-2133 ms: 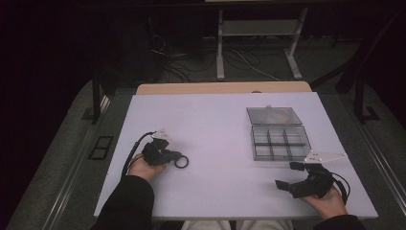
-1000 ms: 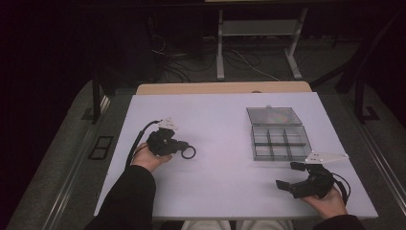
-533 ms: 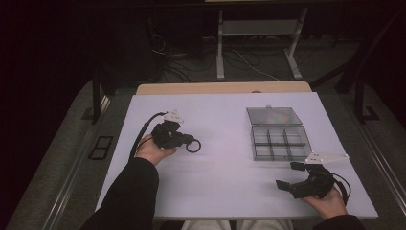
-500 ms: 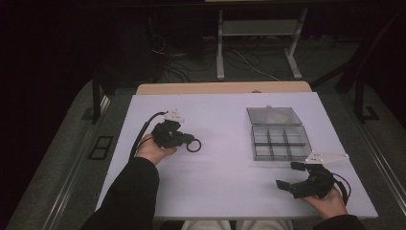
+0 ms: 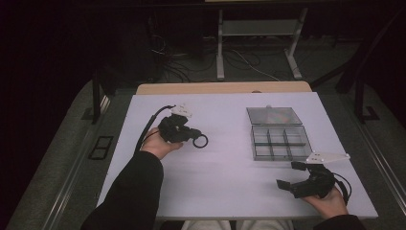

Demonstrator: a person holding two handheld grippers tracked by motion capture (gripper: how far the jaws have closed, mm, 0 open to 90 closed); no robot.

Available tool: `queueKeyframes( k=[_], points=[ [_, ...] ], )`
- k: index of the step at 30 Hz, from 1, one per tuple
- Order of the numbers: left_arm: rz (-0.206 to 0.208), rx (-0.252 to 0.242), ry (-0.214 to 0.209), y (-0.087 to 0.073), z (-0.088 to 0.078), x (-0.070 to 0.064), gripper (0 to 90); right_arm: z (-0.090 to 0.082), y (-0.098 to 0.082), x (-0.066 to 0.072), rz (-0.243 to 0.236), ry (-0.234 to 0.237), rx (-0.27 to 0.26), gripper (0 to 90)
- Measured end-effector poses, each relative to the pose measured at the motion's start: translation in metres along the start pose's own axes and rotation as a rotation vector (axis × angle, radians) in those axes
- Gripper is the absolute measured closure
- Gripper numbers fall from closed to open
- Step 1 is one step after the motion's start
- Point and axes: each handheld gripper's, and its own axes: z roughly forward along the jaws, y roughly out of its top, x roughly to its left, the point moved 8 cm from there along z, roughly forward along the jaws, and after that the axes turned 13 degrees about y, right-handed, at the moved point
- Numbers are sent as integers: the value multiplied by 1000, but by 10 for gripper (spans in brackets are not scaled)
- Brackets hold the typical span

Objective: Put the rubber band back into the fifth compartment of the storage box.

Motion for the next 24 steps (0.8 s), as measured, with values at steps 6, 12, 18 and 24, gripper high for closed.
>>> queueKeyframes(
  k=[6,12,18,24],
  points=[
    [28,-3,-10,12,3,-8,868,0,0,0,5,-2,4,5],
    [50,-15,-18,23,7,-13,868,0,0,0,3,-3,3,5],
    [75,-14,-25,33,12,-16,868,1,0,1,5,-1,5,4],
    [47,-32,-32,45,18,-17,867,0,0,1,2,-2,5,5]
  ],
)
